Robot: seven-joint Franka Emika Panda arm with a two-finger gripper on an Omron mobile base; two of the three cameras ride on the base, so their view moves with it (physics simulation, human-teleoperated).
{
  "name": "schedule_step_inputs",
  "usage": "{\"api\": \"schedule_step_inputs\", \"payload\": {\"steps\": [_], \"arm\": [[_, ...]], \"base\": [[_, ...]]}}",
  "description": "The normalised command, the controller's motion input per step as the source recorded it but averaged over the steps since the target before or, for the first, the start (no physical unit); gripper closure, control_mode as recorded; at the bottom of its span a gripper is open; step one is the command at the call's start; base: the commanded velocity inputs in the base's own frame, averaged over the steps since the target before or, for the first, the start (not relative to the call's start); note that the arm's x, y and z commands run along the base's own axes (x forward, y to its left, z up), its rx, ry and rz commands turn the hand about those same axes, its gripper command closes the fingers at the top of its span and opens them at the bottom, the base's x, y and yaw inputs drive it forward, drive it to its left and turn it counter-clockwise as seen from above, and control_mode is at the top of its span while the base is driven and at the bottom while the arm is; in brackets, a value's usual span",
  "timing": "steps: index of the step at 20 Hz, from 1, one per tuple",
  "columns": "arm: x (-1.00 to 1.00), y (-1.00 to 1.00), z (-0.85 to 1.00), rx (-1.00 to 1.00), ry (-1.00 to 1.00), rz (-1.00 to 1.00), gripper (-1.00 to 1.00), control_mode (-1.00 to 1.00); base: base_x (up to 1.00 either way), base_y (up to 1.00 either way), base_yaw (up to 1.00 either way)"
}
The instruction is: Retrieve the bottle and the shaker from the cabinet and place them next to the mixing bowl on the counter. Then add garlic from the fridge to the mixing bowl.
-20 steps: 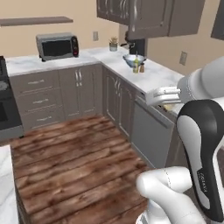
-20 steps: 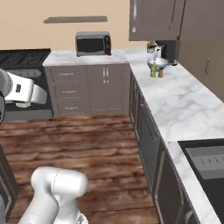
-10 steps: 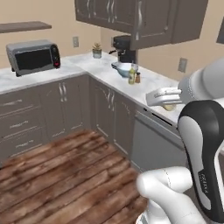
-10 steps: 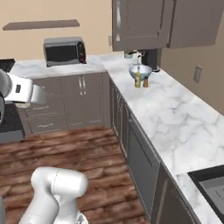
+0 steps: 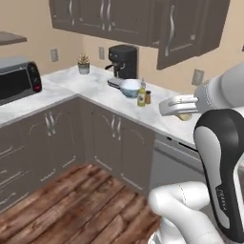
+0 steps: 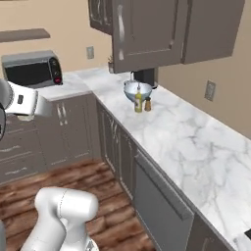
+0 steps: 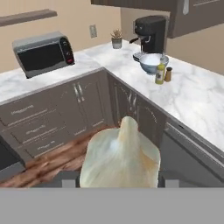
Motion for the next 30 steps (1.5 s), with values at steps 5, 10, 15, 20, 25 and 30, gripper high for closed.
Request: {"api": "schedule_step_inputs", "payload": {"steps": [5, 10, 15, 20, 25, 30], "arm": [[0.00, 0.00, 0.00, 0.00, 0.00, 0.00, 1.00, 1.00], [0.00, 0.00, 0.00, 0.00, 0.00, 0.00, 1.00, 1.00], [0.00, 0.00, 0.00, 0.00, 0.00, 0.00, 1.00, 1.00], [0.00, 0.00, 0.00, 0.00, 0.00, 0.00, 1.00, 1.00], [0.00, 0.00, 0.00, 0.00, 0.00, 0.00, 1.00, 1.00], [0.00, 0.00, 0.00, 0.00, 0.00, 0.00, 1.00, 1.00]], "base": [[1.00, 0.83, -0.38], [1.00, 0.76, -0.50], [1.00, 0.77, -0.60], [1.00, 0.71, -0.52], [0.54, 0.00, -0.09], [0.01, -0.03, -0.21]]}}
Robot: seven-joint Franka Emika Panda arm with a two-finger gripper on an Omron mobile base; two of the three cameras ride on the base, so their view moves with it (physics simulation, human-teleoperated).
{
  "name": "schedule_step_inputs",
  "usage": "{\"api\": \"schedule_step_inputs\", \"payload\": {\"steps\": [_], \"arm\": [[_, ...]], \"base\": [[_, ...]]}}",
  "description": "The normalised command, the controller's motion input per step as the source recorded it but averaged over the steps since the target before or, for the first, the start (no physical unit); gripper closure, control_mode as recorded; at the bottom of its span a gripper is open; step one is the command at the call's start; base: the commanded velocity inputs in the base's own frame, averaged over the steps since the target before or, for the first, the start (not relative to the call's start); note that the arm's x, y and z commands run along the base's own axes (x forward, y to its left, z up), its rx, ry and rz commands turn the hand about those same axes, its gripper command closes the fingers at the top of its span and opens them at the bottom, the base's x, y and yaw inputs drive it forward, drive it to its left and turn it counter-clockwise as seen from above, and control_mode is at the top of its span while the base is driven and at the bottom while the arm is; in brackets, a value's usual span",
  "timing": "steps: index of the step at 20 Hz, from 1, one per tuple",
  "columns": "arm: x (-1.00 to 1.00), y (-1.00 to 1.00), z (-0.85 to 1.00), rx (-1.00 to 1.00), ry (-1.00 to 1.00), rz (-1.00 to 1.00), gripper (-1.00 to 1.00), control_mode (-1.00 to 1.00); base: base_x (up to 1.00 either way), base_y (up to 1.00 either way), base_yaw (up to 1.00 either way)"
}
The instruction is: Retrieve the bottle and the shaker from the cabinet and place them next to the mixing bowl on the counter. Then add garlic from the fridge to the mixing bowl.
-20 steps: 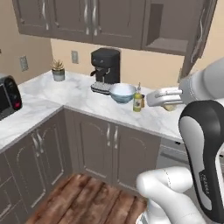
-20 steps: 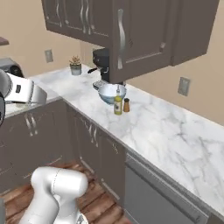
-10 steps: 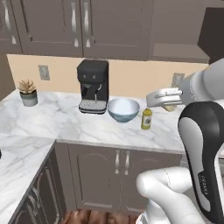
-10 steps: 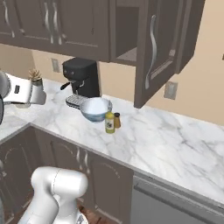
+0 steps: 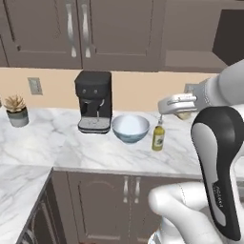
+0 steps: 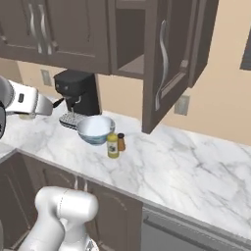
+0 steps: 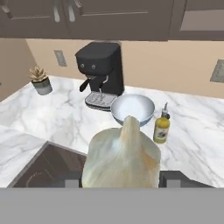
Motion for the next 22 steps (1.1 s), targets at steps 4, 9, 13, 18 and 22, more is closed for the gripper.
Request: {"api": "schedule_step_inputs", "payload": {"steps": [4, 9, 13, 18, 22], "arm": [[0.00, 0.00, 0.00, 0.00, 0.00, 0.00, 1.00, 1.00], [0.00, 0.00, 0.00, 0.00, 0.00, 0.00, 1.00, 1.00], [0.00, 0.00, 0.00, 0.00, 0.00, 0.00, 1.00, 1.00], [0.00, 0.00, 0.00, 0.00, 0.00, 0.00, 1.00, 1.00], [0.00, 0.00, 0.00, 0.00, 0.00, 0.00, 1.00, 1.00]], "base": [[0.31, 0.18, -0.51], [0.65, 0.29, -0.51], [0.35, 0.36, -0.31], [0.08, 0.47, -0.13], [0.46, 0.52, -0.11]]}}
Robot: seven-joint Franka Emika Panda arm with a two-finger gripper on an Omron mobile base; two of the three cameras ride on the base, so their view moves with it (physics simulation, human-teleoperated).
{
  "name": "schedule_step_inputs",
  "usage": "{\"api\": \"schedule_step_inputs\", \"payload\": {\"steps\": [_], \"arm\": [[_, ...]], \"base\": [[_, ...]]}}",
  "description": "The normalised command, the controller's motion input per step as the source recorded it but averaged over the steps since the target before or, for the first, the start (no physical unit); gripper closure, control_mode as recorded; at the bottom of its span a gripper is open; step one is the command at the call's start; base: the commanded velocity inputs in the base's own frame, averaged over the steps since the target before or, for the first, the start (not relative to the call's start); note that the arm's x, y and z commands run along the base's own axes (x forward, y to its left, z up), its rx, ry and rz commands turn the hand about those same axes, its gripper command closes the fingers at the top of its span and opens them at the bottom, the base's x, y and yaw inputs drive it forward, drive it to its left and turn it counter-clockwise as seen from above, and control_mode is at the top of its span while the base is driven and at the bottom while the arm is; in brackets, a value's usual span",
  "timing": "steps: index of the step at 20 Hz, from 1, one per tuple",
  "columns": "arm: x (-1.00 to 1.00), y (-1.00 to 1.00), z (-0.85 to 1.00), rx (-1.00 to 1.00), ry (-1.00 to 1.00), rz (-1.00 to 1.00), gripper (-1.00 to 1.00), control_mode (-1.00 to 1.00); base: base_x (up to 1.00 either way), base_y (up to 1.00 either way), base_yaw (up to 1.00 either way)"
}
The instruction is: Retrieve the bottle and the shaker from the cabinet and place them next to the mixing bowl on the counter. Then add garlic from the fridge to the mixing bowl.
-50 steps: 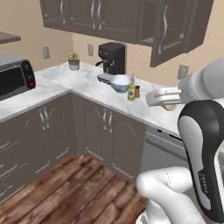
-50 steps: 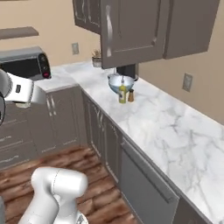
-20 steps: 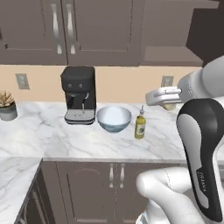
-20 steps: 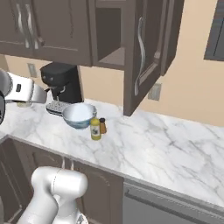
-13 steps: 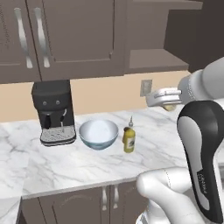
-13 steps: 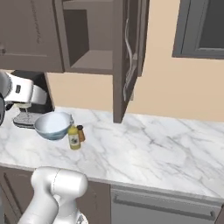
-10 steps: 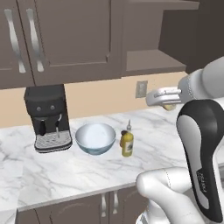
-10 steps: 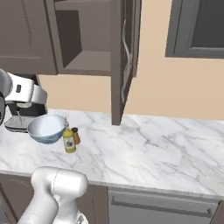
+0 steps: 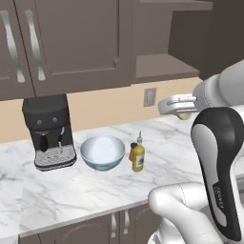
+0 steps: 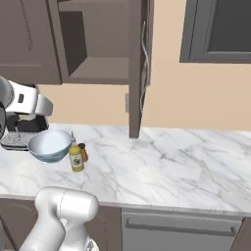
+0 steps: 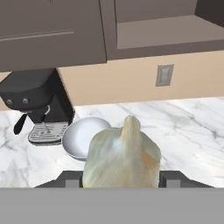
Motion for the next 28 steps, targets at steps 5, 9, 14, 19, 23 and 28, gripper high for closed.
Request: {"api": "schedule_step_inputs", "payload": {"steps": [5, 9, 14, 19, 23, 28], "arm": [[0.00, 0.00, 0.00, 0.00, 0.00, 0.00, 1.00, 1.00], [0.00, 0.00, 0.00, 0.00, 0.00, 0.00, 1.00, 1.00], [0.00, 0.00, 0.00, 0.00, 0.00, 0.00, 1.00, 1.00], [0.00, 0.30, 0.00, -0.01, 0.03, -0.06, 1.00, -1.00], [0.08, 0.79, 0.00, -0.11, 0.33, -0.14, 1.00, -1.00], [0.16, 0.12, -0.40, -0.02, 0.47, 0.04, 1.00, -1.00]], "base": [[0.46, 0.50, -0.21], [0.00, 0.01, 0.00], [-0.03, 0.00, 0.00], [-0.03, 0.00, 0.00], [0.00, 0.00, 0.00], [0.00, 0.00, 0.00]]}}
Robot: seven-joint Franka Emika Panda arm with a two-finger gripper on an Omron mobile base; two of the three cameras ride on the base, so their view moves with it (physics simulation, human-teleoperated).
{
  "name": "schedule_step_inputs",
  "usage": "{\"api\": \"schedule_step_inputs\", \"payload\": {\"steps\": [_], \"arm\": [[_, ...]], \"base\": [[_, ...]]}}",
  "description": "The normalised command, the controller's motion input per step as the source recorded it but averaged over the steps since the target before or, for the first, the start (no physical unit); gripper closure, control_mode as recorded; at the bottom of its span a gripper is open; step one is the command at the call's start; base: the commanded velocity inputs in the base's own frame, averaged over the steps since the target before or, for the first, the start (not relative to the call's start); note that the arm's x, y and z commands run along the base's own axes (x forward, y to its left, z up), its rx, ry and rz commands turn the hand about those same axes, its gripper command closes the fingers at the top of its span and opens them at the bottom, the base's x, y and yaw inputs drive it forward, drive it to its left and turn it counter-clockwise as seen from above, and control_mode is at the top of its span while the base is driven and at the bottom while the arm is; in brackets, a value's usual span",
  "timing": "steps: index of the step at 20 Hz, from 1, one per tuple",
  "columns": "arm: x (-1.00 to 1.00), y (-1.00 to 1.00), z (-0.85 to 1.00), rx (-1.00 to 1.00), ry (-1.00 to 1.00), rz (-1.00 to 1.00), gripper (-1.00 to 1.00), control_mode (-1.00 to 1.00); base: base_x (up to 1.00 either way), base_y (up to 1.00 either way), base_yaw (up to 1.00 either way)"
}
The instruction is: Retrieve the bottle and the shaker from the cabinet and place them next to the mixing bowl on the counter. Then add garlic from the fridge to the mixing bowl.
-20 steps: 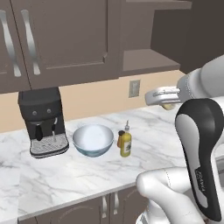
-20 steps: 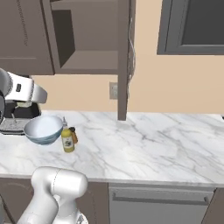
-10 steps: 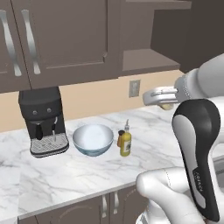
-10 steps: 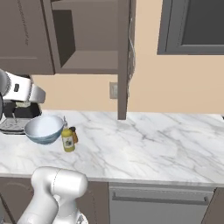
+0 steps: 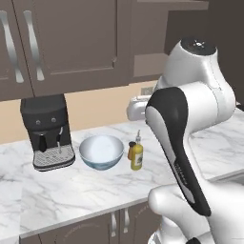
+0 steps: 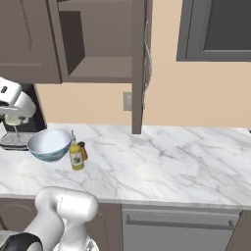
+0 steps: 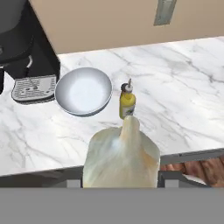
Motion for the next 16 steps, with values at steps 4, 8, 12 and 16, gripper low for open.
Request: {"api": "schedule_step_inputs", "payload": {"steps": [4, 8, 12, 16], "arm": [[0.31, 0.08, -0.96, 0.01, 0.24, 0.08, 1.00, -1.00], [0.20, 0.14, -0.95, 0.00, -0.09, 0.03, 1.00, -1.00], [0.20, 0.12, -0.75, 0.00, -0.27, 0.00, 1.00, -1.00], [0.44, 0.37, -0.15, 0.02, -0.13, 0.06, 1.00, -1.00]], "base": [[0.00, 0.00, 0.00], [0.00, 0.00, 0.00], [0.00, 0.00, 0.00], [0.00, 0.00, 0.00]]}}
